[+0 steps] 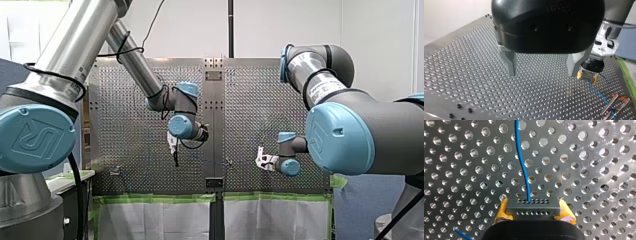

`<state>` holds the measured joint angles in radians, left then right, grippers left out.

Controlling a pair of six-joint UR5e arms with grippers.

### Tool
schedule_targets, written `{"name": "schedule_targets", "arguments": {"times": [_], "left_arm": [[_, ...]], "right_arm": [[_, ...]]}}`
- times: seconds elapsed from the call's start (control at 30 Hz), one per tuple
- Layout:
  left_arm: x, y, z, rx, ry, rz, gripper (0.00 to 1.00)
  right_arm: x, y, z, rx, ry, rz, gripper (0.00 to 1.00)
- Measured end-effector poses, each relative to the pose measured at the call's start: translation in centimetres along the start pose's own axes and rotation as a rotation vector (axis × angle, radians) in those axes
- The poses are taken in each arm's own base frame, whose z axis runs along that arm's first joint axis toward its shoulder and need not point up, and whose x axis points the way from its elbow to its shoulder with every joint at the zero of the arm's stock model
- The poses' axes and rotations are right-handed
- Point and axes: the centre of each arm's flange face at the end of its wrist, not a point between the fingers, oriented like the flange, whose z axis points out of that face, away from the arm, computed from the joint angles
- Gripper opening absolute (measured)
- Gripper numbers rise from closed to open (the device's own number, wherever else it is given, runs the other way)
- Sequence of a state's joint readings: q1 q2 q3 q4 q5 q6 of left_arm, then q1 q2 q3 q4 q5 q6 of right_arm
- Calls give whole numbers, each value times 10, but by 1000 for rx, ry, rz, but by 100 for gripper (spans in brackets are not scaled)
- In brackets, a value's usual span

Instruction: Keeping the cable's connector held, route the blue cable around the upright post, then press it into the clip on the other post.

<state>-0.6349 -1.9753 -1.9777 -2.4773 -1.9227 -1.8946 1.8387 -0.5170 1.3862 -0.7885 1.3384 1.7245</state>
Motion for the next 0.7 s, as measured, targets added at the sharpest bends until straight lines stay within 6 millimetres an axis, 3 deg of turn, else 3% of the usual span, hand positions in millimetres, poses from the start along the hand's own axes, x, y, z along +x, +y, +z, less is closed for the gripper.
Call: {"name": "schedule_targets", "arguments": {"times": [0.7], "left_arm": [[-23,27,-86,-12,-5,-6,100]], "right_arm": [[-1,-1,0,1,-2,-5,0]]}}
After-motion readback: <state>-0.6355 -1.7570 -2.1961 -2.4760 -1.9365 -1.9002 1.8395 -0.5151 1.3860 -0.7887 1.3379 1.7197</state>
